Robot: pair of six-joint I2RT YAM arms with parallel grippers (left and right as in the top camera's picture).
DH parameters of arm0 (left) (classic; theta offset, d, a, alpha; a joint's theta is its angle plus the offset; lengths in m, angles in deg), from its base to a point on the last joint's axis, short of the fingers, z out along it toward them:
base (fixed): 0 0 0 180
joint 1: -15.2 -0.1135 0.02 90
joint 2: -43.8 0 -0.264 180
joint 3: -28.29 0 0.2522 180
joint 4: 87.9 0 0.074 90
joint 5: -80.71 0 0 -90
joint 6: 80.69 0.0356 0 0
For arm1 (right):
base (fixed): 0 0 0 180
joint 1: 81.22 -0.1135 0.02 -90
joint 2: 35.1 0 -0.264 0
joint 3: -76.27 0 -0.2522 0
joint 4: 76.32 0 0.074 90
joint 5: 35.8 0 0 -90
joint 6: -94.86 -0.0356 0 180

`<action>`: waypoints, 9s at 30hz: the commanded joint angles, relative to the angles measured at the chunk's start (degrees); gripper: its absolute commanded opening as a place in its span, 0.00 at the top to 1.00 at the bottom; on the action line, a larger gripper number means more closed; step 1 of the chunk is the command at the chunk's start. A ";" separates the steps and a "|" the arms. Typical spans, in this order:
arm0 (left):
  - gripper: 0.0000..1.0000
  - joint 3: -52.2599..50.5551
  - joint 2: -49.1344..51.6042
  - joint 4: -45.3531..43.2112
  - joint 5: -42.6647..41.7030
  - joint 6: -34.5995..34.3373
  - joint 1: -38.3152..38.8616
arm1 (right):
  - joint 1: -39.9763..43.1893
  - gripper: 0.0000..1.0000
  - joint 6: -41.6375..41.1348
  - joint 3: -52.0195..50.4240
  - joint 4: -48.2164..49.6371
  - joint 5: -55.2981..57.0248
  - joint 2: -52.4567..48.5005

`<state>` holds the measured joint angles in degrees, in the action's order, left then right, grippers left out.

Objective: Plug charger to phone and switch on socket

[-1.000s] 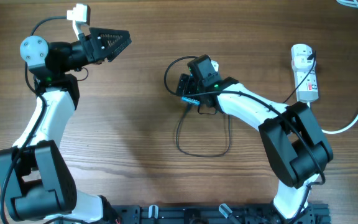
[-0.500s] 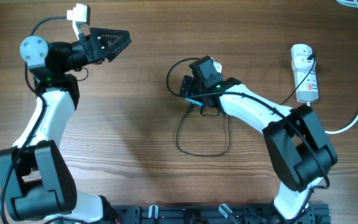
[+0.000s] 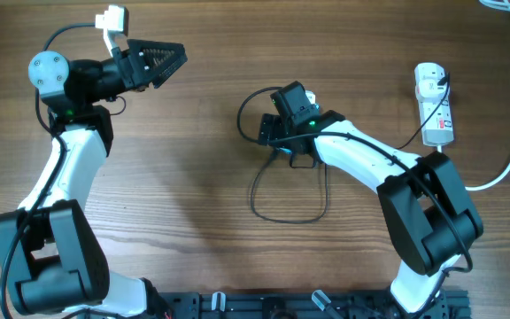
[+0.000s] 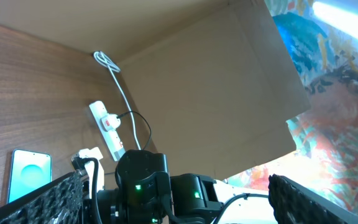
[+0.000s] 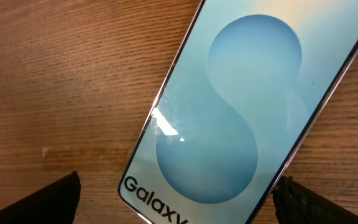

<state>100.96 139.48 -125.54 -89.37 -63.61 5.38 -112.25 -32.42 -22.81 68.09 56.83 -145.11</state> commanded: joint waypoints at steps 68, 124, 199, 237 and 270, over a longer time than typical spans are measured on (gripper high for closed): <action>0.00 0.17 -1.18 -0.20 -0.68 0.33 -0.20 | 4.63 0.64 28.92 1.27 -1.09 16.35 18.38; 0.00 0.17 -1.18 -0.20 -0.68 0.33 -0.20 | 51.74 0.00 20.96 9.07 -10.86 7.56 4.11; 0.00 0.17 -1.18 -0.20 -0.68 0.33 -0.20 | 59.80 0.00 22.25 9.05 -4.20 -14.38 -10.56; 0.00 0.17 -1.18 -0.20 -0.68 0.33 -0.20 | 57.27 0.00 28.33 10.03 -3.06 -5.42 -10.54; 0.00 0.17 -1.18 -0.20 -0.68 0.33 -0.20 | 55.30 0.00 29.86 10.62 -4.39 -8.26 -9.25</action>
<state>100.96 139.48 -125.54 -89.37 -63.61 5.38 -55.42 -4.25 -11.66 66.63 52.18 -153.31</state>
